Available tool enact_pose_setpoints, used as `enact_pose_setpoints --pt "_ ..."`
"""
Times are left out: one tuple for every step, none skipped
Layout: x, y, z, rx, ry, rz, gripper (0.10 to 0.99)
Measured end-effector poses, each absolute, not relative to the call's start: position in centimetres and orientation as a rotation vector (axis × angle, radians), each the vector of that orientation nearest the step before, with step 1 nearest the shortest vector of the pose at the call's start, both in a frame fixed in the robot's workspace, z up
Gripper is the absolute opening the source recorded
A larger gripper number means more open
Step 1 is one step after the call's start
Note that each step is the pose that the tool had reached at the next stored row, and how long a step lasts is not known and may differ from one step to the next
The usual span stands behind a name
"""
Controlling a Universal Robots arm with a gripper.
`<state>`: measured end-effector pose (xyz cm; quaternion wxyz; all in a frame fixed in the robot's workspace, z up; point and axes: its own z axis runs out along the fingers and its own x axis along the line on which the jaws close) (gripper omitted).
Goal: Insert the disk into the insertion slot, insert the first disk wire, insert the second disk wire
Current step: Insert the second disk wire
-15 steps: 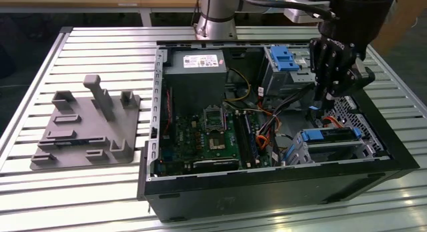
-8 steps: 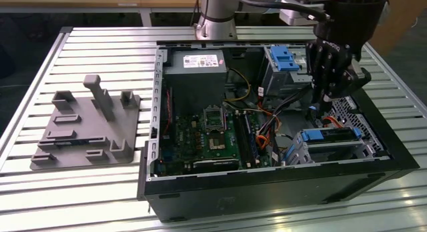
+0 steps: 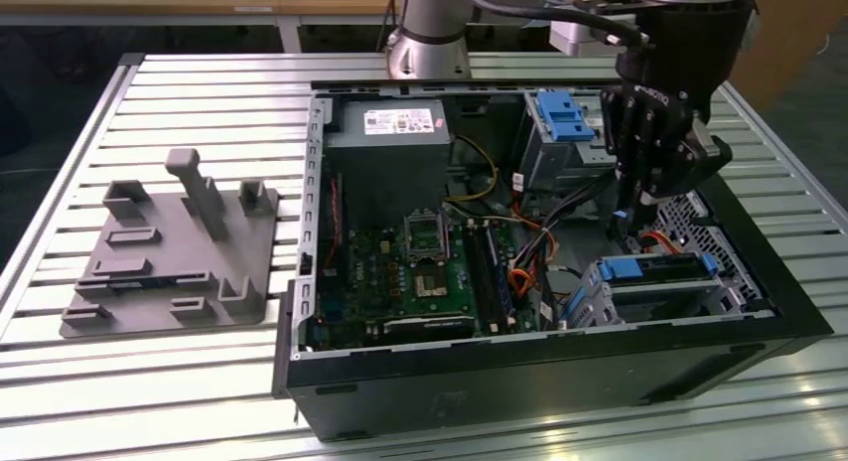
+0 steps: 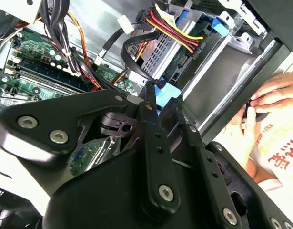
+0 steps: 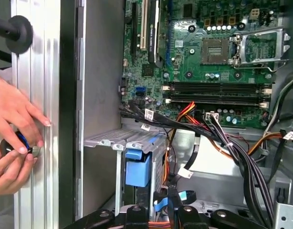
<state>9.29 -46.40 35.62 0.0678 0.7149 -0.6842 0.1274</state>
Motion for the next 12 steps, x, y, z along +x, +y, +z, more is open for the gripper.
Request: enact_pose_setpoints --pt "9.28 -46.34 35.55 2.153 -2.056 0.389 0.302" --pt "9.28 -46.32 35.48 2.151 -2.050 0.395 0.302" --pt "9.29 -46.30 35.41 2.150 -2.045 0.401 0.302" --pt "9.28 -46.28 35.36 2.150 -2.041 0.405 0.302" --pt "9.28 -46.27 35.31 2.152 -2.038 0.406 0.302" --pt "9.28 -46.25 35.25 2.154 -2.035 0.407 0.302" --pt "9.28 -46.21 35.19 2.157 -2.032 0.409 0.302" --pt "9.28 -46.18 35.12 2.160 -2.030 0.410 0.302" --pt "9.28 -46.14 35.05 2.163 -2.027 0.410 0.302" --pt "9.28 -46.11 34.98 2.165 -2.024 0.411 0.302" --pt "9.28 -46.09 34.93 2.168 -2.021 0.412 0.302" --pt "9.28 -46.08 34.88 2.170 -2.019 0.413 0.302"
